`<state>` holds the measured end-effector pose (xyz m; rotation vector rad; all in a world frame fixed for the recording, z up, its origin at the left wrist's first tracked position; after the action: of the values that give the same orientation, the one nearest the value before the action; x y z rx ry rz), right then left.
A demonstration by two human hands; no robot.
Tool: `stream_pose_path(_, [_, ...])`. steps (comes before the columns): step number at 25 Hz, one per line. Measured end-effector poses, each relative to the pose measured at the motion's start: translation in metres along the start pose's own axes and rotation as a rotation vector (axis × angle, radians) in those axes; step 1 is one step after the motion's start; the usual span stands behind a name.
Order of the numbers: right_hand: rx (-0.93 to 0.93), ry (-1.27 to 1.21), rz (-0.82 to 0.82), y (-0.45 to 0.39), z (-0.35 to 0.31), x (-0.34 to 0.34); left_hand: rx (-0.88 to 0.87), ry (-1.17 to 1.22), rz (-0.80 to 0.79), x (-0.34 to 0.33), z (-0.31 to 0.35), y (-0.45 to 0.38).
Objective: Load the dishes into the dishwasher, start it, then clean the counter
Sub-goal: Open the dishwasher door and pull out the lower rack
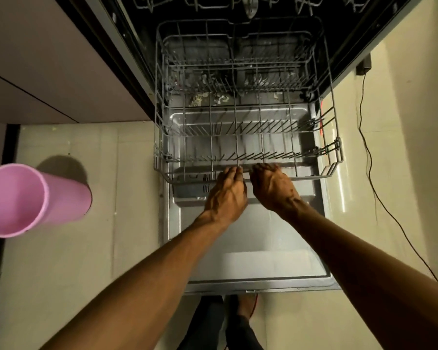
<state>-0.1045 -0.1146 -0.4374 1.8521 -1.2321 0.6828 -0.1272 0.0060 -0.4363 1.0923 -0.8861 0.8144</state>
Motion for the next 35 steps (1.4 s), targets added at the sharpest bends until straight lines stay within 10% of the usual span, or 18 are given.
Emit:
stream_pose_path(12, [-0.003,-0.025,-0.126,0.090,0.002,-0.023,-0.172,-0.444,-0.076,-0.036,0.032,0.088])
stream_pose_path(35, [-0.281,-0.052,-0.261,0.180,0.002,-0.065,-0.051,0.053,-0.168,-0.053,0.042,0.162])
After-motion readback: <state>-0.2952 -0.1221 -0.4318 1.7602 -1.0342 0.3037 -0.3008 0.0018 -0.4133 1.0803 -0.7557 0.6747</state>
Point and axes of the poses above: each hand's wrist, its own y-axis away from the middle knuckle, its own x-axis out of the back of the hand, z = x × y, the point moved 3 cm from there along -y, towards the middle knuckle, and after that the axes turned 12 degrees about -y, right-handed, at the moved point
